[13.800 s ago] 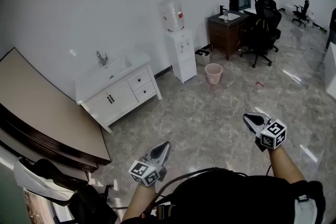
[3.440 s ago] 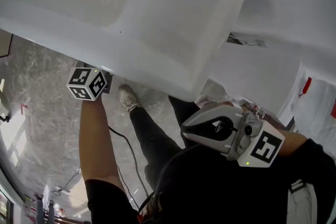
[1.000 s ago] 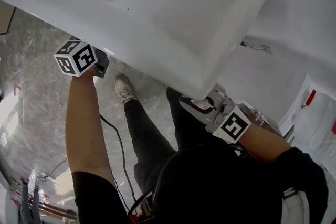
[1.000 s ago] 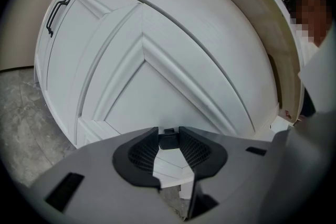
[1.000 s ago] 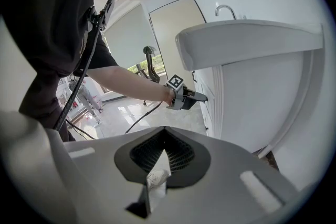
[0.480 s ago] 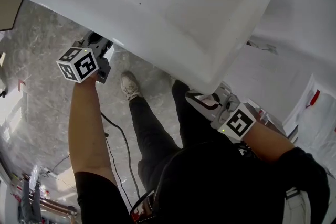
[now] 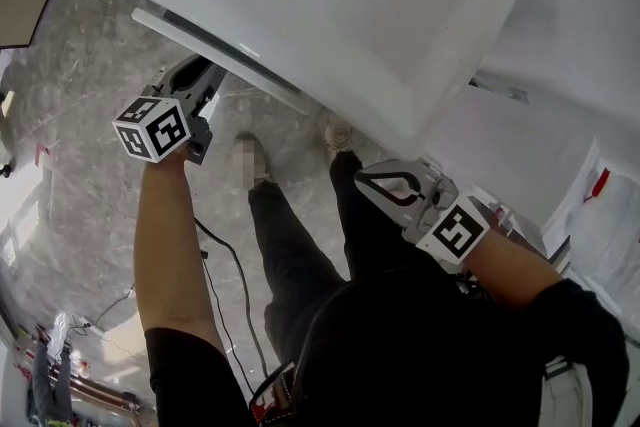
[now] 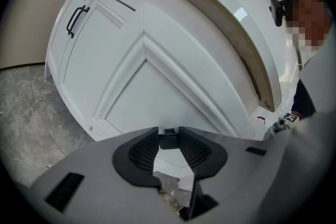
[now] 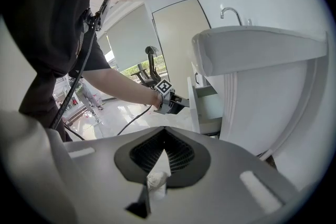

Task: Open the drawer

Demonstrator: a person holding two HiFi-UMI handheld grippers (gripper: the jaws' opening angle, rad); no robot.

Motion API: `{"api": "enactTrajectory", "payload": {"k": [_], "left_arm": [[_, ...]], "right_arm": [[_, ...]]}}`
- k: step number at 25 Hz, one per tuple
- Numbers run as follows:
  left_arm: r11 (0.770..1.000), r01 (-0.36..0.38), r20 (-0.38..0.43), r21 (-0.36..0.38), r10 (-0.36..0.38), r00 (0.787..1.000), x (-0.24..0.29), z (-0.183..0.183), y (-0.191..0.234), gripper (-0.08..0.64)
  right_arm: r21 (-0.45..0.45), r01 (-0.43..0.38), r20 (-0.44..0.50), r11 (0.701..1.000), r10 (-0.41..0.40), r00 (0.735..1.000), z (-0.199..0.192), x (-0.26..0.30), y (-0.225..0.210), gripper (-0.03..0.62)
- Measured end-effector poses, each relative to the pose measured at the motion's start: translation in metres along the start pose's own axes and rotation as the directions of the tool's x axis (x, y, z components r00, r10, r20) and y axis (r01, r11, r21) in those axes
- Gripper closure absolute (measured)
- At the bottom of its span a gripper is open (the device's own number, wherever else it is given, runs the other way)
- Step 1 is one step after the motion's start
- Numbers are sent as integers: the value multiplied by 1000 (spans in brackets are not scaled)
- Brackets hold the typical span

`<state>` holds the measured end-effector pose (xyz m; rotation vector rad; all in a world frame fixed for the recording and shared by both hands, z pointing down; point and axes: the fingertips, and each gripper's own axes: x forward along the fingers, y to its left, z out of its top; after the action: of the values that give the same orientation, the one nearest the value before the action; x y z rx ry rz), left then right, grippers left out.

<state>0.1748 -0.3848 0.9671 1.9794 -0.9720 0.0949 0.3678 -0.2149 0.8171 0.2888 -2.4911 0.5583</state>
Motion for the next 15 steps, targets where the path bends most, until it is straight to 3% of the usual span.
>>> {"api": "enactTrajectory", "payload": {"k": [15], "left_arm": [[1000,-3,0,1,3,1000,-45,-25,4,439]], "right_arm": [[-56,-11,6,998,11,1000,18,13,20,595]]}}
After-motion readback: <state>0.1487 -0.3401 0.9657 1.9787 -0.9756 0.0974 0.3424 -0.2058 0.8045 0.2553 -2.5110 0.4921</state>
